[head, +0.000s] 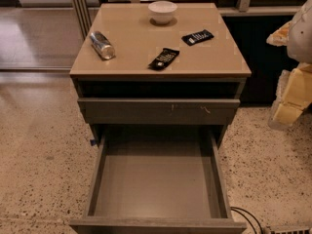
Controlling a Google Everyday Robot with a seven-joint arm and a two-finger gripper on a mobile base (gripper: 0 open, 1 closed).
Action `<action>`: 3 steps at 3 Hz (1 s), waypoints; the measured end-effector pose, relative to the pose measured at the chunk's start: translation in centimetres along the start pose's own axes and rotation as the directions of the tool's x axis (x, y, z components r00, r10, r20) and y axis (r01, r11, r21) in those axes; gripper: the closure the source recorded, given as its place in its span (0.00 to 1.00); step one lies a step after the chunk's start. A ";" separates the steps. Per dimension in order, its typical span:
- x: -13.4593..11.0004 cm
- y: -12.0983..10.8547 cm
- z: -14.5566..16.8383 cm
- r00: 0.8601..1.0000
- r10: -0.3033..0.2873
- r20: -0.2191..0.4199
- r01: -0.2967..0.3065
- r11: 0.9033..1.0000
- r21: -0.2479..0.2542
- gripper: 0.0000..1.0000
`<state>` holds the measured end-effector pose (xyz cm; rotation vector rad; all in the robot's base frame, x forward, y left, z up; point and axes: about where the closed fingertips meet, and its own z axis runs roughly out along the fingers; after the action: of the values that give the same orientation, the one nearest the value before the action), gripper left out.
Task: Place rxbar chocolate into middle drawer
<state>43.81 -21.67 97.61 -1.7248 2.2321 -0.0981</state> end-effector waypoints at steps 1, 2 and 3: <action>0.0 0.0 0.0 1.000 0.000 0.000 0.000 1.000 0.001 0.00; -0.4 -1.5 0.2 1.000 -0.027 -0.008 0.027 1.000 0.000 0.00; -1.2 -4.5 1.2 0.998 -0.066 0.001 0.066 0.998 -0.013 0.00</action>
Offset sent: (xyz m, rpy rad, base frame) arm 0.0344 -0.0028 0.0015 -0.0398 0.0215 0.0570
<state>48.60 -21.61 97.79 -1.8055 2.1806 -0.0980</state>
